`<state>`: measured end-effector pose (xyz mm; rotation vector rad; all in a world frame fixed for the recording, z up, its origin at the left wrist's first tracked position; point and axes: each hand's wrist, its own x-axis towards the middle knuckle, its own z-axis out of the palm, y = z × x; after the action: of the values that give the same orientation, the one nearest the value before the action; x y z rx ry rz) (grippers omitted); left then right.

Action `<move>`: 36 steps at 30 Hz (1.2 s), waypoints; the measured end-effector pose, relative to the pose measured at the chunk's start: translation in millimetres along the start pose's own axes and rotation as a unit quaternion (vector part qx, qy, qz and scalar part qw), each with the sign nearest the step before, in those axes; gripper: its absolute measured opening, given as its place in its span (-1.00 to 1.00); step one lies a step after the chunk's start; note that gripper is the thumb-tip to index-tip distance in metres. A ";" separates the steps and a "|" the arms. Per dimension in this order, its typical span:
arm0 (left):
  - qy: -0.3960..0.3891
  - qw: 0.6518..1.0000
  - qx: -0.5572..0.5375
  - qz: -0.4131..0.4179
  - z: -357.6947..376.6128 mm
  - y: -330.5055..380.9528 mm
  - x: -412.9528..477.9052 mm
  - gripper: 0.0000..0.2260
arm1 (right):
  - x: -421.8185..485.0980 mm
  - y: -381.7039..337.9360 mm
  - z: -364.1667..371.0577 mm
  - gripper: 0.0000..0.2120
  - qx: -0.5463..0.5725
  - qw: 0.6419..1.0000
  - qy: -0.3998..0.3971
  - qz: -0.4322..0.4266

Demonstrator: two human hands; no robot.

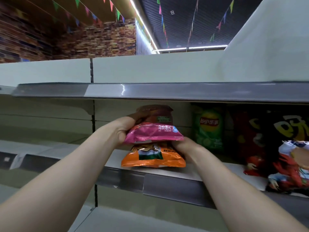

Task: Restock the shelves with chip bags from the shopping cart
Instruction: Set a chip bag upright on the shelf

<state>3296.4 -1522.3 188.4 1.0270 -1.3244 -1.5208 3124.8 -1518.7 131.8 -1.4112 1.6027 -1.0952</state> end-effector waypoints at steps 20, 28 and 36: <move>0.061 0.981 0.100 0.157 169.5 -52.5 49.7 -0.45 | -54.2 33.5 -105.0 -0.39 -0.105 0.953 0.286 0.004; 0.184 0.943 0.169 0.221 184.9 -74.0 66.0 -0.56 | -36.6 37.1 -107.9 -0.51 -0.062 0.949 0.308 -0.036; 0.131 0.940 0.275 0.155 183.8 -89.2 81.5 -0.17 | -29.8 44.6 -107.8 -0.62 -0.021 0.948 0.317 0.017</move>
<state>3089.9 -1538.8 114.4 1.2381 -1.6624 -0.7574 3013.4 -1473.2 130.5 -1.1028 2.0870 -1.6082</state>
